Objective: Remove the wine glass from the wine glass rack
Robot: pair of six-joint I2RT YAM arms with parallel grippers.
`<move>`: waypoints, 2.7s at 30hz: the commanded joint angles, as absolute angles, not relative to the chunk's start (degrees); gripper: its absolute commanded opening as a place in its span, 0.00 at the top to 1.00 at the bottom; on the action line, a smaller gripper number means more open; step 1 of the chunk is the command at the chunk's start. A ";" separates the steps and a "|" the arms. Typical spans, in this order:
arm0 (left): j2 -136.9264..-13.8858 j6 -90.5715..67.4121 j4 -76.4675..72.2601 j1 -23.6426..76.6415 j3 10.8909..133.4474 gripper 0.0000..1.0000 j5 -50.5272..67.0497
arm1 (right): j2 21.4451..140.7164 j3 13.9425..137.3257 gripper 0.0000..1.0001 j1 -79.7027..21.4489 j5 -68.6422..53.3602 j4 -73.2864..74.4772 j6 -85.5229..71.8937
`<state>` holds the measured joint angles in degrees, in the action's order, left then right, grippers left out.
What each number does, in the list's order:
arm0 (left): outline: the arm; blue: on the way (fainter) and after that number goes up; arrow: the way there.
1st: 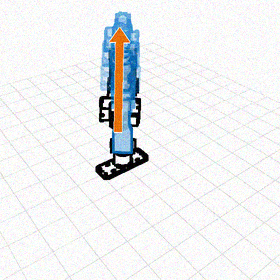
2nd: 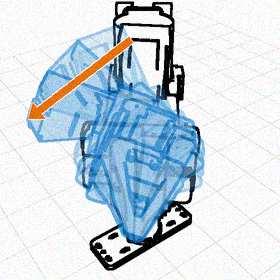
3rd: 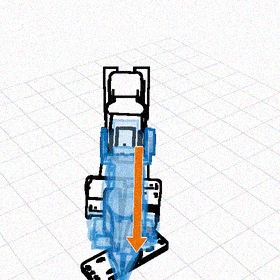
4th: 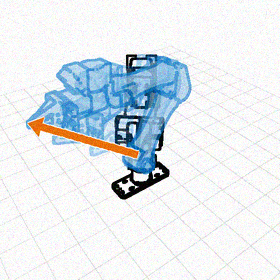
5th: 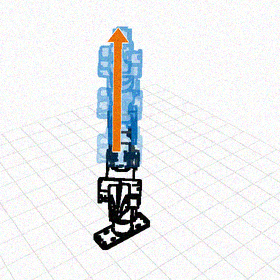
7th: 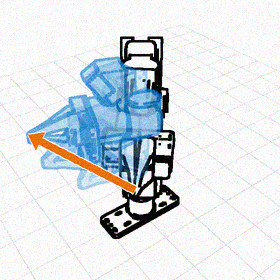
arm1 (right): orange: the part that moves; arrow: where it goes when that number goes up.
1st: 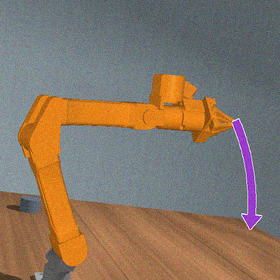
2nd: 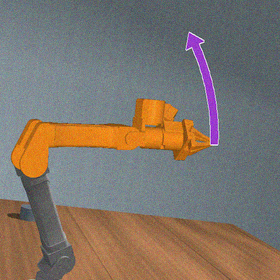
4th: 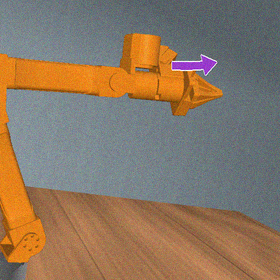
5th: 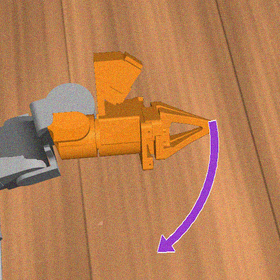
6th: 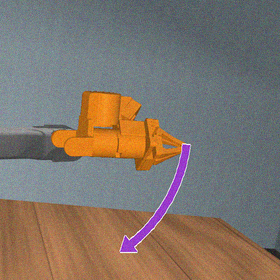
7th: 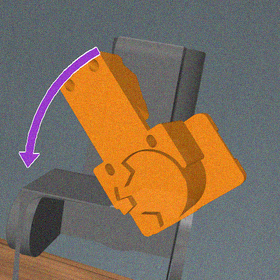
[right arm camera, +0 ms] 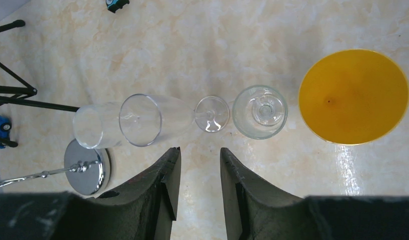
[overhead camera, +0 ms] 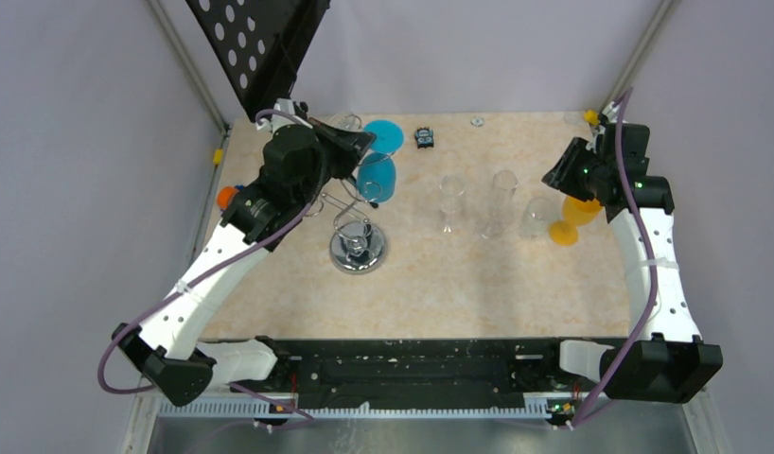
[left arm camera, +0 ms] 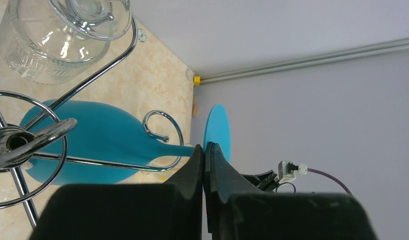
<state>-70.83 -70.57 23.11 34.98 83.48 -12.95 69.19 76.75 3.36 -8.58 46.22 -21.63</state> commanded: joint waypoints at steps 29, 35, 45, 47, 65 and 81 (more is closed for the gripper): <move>-63.72 -80.52 17.04 37.36 73.10 1.00 -29.36 | 68.89 77.92 0.64 2.45 -9.10 44.89 -21.45; -66.83 -78.54 15.30 37.70 75.54 1.00 -25.34 | 68.08 77.62 0.64 2.37 -8.79 45.08 -21.33; -70.27 -76.55 12.05 38.84 78.27 1.00 -17.47 | 67.29 77.44 0.62 2.23 -10.02 44.90 -21.37; -70.98 -75.02 9.62 38.89 78.52 1.00 -15.11 | 67.01 77.43 0.59 2.11 -11.34 44.68 -21.29; -75.42 -77.65 -6.81 39.65 82.75 1.00 3.69 | 58.04 66.83 0.25 1.60 -42.26 19.39 -44.76; -76.51 -98.73 -24.29 40.29 83.76 1.00 8.49 | 52.04 53.57 0.21 -5.48 -42.80 -28.73 -89.04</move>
